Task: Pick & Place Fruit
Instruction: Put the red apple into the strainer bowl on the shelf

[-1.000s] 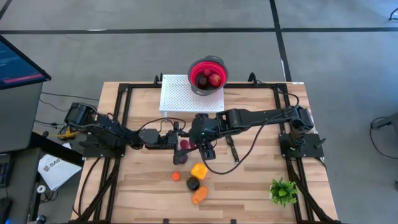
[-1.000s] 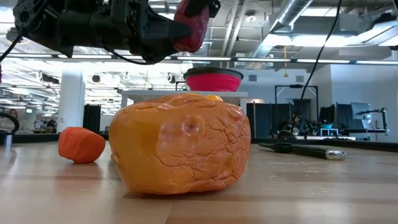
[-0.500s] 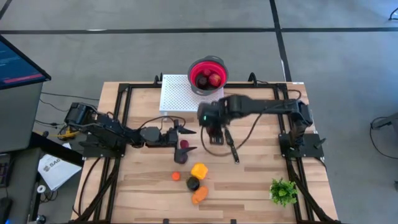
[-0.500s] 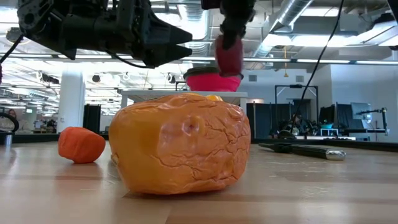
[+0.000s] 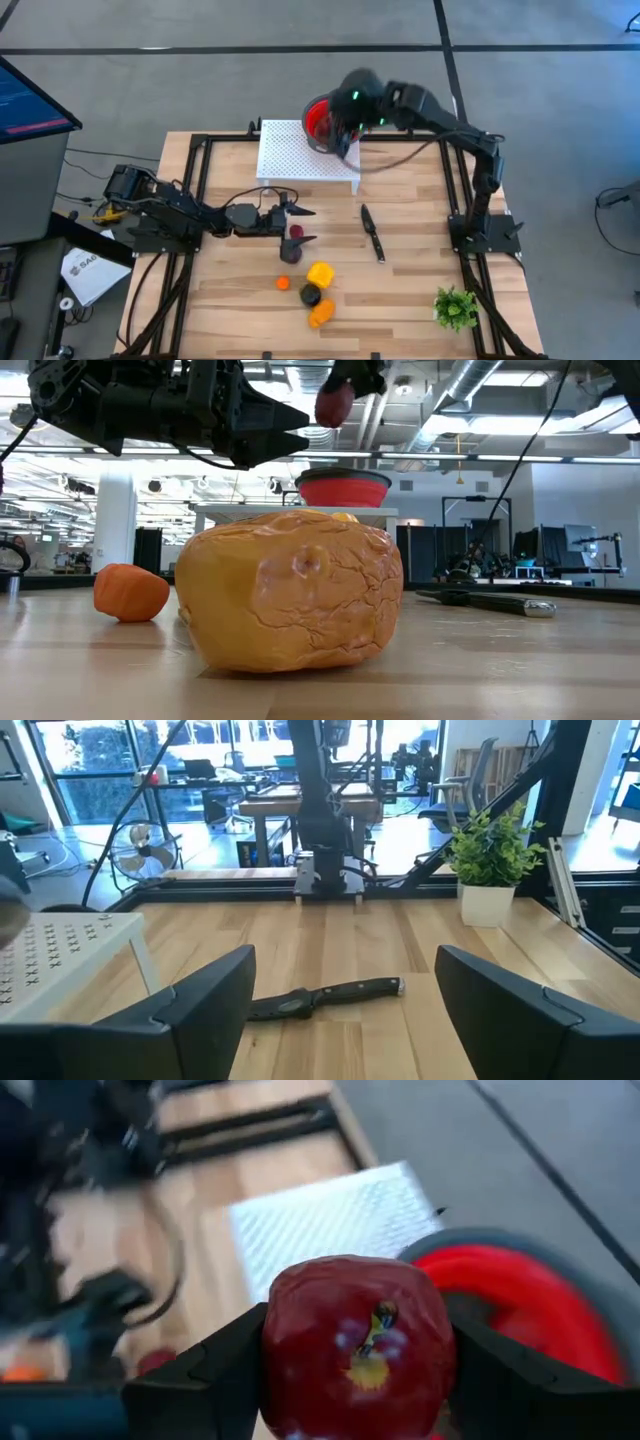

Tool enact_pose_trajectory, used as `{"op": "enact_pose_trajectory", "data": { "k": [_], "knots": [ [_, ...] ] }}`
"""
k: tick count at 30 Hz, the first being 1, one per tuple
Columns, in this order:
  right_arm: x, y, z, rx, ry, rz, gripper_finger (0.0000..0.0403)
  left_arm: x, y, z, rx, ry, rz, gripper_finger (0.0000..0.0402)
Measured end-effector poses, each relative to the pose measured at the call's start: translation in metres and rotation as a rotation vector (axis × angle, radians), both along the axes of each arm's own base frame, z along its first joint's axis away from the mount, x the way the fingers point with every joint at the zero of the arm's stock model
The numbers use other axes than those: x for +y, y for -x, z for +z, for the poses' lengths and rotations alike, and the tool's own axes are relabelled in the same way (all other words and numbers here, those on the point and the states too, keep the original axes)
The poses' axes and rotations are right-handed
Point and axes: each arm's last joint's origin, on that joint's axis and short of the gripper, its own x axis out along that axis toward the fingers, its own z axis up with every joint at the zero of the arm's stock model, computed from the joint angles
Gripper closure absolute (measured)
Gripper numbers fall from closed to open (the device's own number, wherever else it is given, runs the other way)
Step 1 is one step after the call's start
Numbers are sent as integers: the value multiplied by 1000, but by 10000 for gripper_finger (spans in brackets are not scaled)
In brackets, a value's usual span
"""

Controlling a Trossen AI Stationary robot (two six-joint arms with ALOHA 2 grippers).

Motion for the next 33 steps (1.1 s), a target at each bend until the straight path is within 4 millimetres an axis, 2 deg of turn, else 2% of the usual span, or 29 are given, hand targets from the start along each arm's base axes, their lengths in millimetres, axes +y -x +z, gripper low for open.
{"op": "enact_pose_trajectory", "data": {
  "k": [2,5,12,22,28,33],
  "knots": [
    [-17,4,3,-58,-25,-16,163,0,0,0,0,0,0,100],
    [-42,3,-3,-97,-85,-21,163,0,0,0,0,0,0,100],
    [-82,-5,-36,-54,-178,-82,163,0,0,0,-1,0,0,100],
    [-98,-30,-86,66,-260,-82,163,0,0,0,0,0,0,100],
    [-103,-39,-102,88,-273,-85,162,0,0,0,1,0,0,101],
    [-104,-40,-104,96,-266,-75,149,0,0,0,1,0,-1,101]
  ]
}}
